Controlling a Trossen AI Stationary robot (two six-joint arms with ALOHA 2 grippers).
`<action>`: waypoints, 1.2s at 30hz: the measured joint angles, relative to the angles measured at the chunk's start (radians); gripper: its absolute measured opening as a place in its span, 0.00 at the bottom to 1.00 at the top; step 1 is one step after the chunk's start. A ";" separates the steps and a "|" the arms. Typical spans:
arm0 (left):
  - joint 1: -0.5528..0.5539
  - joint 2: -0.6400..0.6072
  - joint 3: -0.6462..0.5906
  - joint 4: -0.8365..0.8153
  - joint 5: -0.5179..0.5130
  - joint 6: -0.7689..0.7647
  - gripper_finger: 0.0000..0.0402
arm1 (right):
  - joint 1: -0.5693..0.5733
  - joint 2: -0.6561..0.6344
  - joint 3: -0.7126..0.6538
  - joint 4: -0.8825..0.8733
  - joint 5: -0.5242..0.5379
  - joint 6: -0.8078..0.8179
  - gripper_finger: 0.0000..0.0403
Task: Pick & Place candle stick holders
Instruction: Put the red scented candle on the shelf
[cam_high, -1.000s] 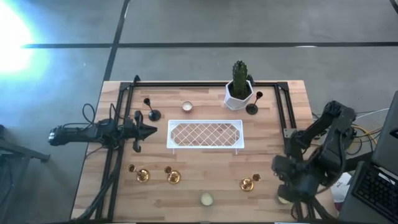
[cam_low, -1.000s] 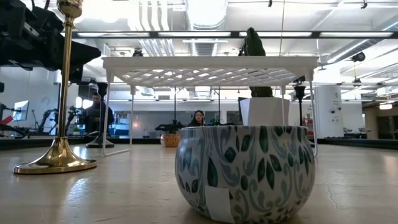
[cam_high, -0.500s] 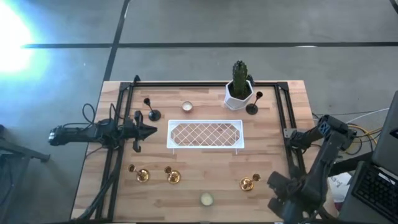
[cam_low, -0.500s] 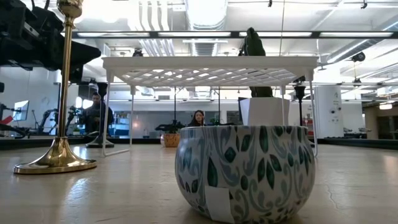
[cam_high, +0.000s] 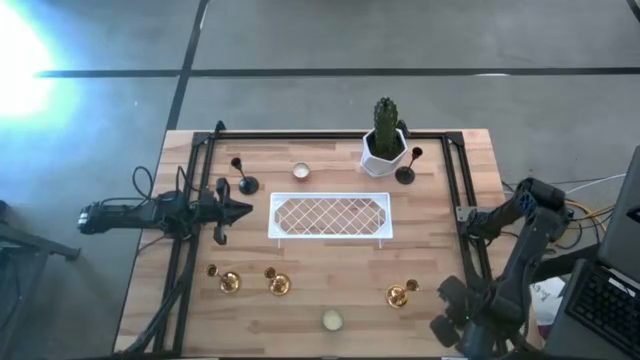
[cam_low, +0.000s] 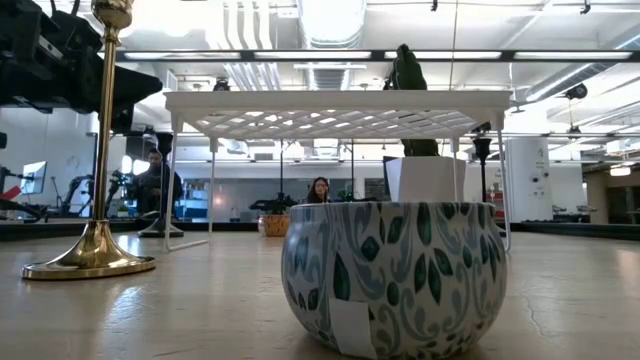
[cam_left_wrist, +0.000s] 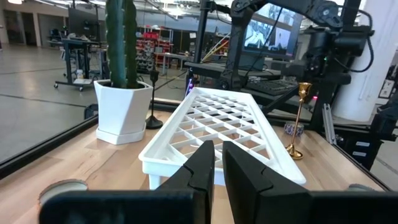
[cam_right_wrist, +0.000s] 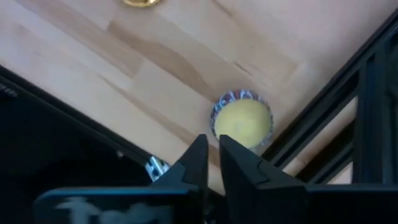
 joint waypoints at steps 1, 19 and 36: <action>0.000 0.000 0.000 0.000 0.000 0.000 0.09 | 0.000 -0.015 -0.021 0.018 -0.010 -0.004 0.13; 0.001 0.000 0.000 0.001 0.000 0.000 0.09 | -0.021 -0.056 -0.259 0.121 -0.172 -0.401 0.62; 0.001 0.000 0.000 0.001 0.000 0.000 0.09 | -0.023 -0.056 -0.280 0.121 -0.171 -0.382 0.68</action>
